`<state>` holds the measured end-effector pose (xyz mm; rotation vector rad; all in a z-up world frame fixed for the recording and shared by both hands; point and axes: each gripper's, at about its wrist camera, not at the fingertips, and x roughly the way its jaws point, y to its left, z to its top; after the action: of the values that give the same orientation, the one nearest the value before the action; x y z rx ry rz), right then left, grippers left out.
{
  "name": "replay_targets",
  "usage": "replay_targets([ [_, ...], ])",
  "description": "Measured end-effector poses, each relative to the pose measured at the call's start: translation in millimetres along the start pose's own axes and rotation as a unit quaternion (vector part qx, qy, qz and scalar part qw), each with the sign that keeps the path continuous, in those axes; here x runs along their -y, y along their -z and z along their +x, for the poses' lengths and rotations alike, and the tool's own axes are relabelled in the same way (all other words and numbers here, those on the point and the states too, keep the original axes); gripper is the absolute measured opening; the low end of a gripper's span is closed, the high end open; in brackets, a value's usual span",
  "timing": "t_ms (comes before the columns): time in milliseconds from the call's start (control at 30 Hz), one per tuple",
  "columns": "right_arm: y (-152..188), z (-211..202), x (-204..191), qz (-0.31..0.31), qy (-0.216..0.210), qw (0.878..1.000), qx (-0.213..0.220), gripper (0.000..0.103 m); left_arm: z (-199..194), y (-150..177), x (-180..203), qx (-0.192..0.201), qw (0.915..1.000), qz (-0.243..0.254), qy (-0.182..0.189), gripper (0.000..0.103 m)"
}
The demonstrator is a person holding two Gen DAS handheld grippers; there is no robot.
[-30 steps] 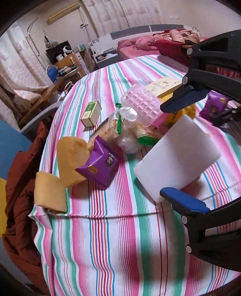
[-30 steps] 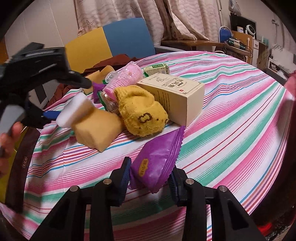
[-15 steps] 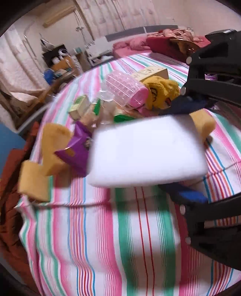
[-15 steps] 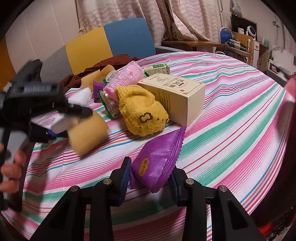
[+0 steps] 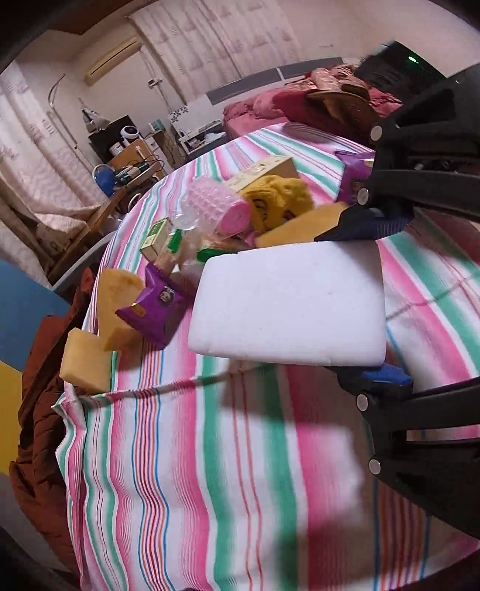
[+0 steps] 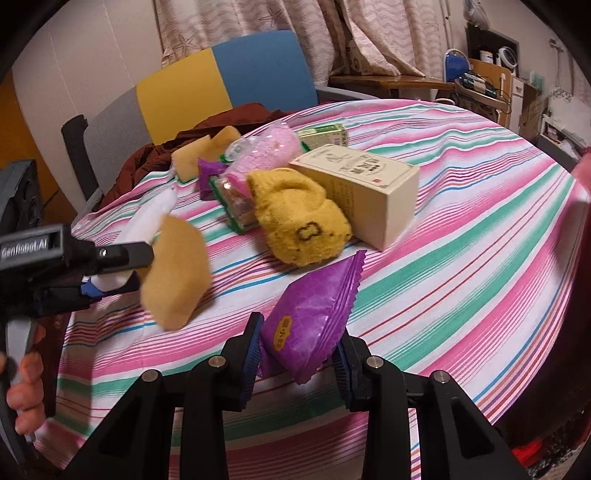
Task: Organize objects
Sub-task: 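Carry the white sponge to the tray with left tool while right tool carries purple packet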
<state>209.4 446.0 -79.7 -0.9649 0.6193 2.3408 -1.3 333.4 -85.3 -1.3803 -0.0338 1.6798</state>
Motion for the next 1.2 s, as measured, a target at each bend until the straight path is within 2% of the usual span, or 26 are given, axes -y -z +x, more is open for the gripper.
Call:
replay_targets([
  [367, -3.6, -16.2, -49.0, -0.045, -0.062, 0.997, 0.008, 0.036, -46.8, 36.7, -22.3, 0.037, 0.9991, 0.015, -0.016, 0.055],
  [633, -7.9, -17.9, -109.2, -0.104, -0.114, 0.988, 0.002, 0.036, -104.1, 53.1, -46.2, 0.091, 0.9957, -0.007, -0.018, 0.055],
  [867, -21.4, -16.6, -186.6, -0.167, -0.172, 0.971, 0.0, 0.036, -155.6, 57.0, -95.1, 0.14, 0.986, -0.05, -0.076, 0.055],
  [967, -27.7, -8.9, -224.4, -0.184, -0.199, 0.962, -0.017, 0.036, -176.9, 57.1, -127.9, 0.155, 0.98, -0.083, -0.093, 0.055],
  [1067, -31.2, 2.3, -259.6, -0.193, -0.224, 0.954, -0.043, 0.036, -194.9, 52.6, -162.9, 0.16, 0.9731, -0.112, -0.122, 0.055],
  [1200, -31.4, 15.4, -309.1, -0.223, -0.244, 0.942, -0.065, 0.036, -204.6, 43.9, -202.5, 0.146, 0.9667, -0.141, -0.156, 0.055],
])
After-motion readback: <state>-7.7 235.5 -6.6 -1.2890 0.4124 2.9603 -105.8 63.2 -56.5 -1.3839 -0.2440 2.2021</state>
